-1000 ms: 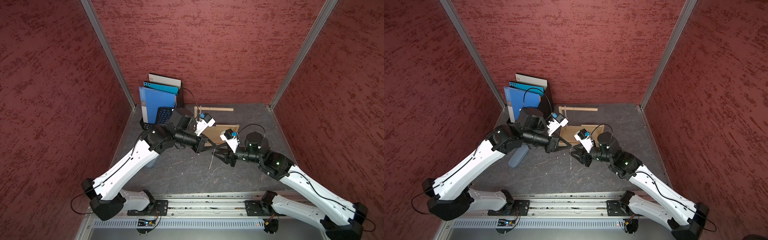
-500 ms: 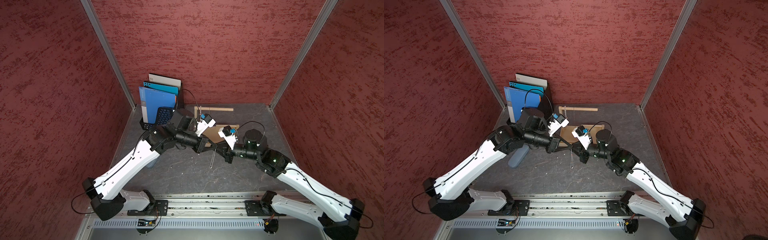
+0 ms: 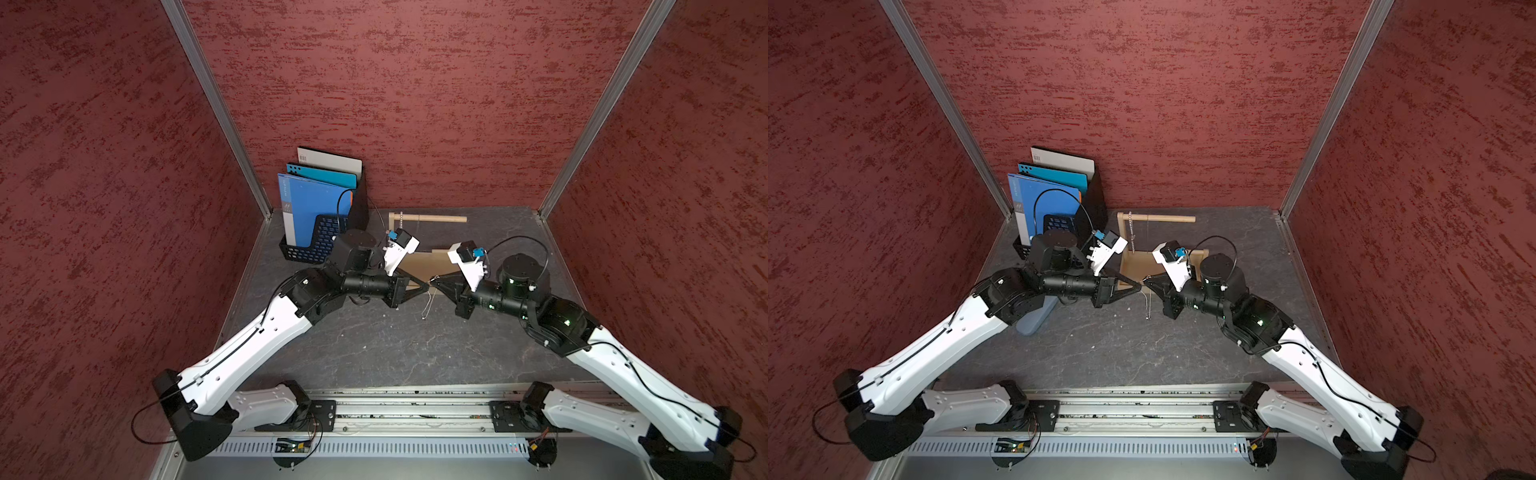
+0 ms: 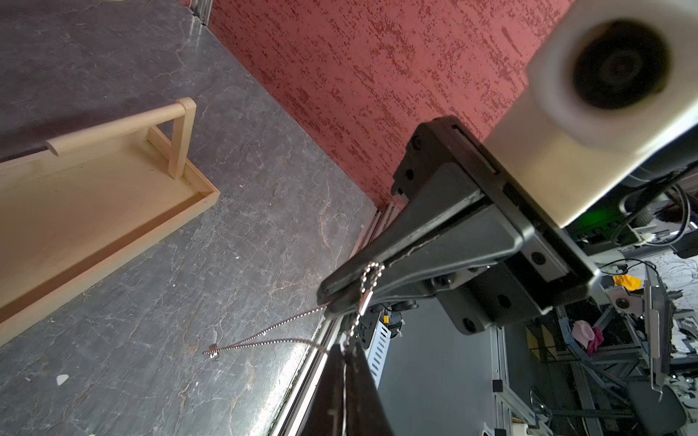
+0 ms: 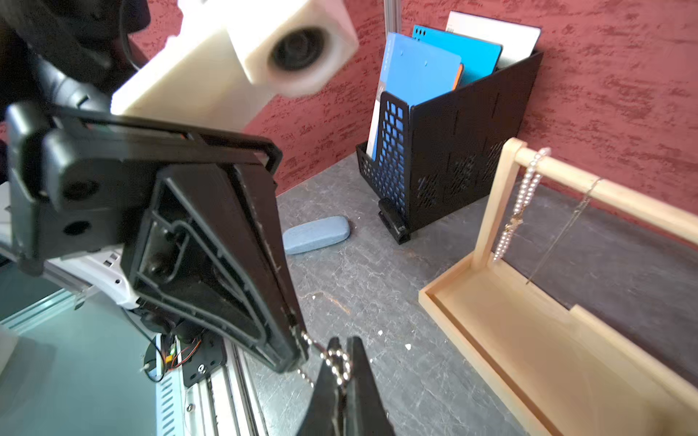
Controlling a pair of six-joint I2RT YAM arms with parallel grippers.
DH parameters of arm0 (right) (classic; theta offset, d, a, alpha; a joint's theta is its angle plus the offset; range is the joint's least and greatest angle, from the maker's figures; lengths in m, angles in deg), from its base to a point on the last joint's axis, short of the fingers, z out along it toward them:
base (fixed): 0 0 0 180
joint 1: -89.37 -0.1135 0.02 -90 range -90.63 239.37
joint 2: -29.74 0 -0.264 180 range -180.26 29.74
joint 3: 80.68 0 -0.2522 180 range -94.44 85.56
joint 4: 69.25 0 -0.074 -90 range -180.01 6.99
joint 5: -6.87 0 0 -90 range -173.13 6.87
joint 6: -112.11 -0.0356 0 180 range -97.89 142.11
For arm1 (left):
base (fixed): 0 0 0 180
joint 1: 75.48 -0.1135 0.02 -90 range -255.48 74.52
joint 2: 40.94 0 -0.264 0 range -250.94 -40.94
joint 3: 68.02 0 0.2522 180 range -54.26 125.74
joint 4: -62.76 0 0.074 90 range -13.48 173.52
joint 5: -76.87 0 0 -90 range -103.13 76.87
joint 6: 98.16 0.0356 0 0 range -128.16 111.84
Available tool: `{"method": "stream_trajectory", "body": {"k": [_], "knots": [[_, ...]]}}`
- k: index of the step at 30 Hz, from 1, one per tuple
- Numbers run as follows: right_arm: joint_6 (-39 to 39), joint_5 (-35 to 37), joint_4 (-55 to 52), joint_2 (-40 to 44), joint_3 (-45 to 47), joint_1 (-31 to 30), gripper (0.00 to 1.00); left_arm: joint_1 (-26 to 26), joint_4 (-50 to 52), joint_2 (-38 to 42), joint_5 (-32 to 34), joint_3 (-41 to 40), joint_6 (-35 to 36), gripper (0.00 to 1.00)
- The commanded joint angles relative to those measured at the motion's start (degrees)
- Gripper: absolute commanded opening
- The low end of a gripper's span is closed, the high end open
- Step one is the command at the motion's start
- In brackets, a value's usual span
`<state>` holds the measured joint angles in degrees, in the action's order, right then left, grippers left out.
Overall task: Hang the necklace on the jewelry display stand
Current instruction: Pick up the necklace from the center of the board.
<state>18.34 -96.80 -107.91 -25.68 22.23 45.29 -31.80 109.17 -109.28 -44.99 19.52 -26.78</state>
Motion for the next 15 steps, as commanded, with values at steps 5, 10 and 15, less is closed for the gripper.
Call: {"method": "stream_trajectory", "body": {"k": [5, 10, 15], "knots": [[1.3, 5.4, -5.0, -2.1, -6.8, 0.5, 0.0, 0.4, -6.2, -0.6, 6.2, -3.4, -0.3, 0.39], [2.0, 5.7, -6.5, -3.2, -8.5, 0.5, 0.0, 0.4, -10.4, -1.5, 7.3, -4.4, 0.1, 0.42], [2.1, 5.7, -7.4, -3.9, -9.3, 0.5, 0.0, 1.4, -14.0, -3.0, 7.2, -4.0, 1.0, 0.44]]}}
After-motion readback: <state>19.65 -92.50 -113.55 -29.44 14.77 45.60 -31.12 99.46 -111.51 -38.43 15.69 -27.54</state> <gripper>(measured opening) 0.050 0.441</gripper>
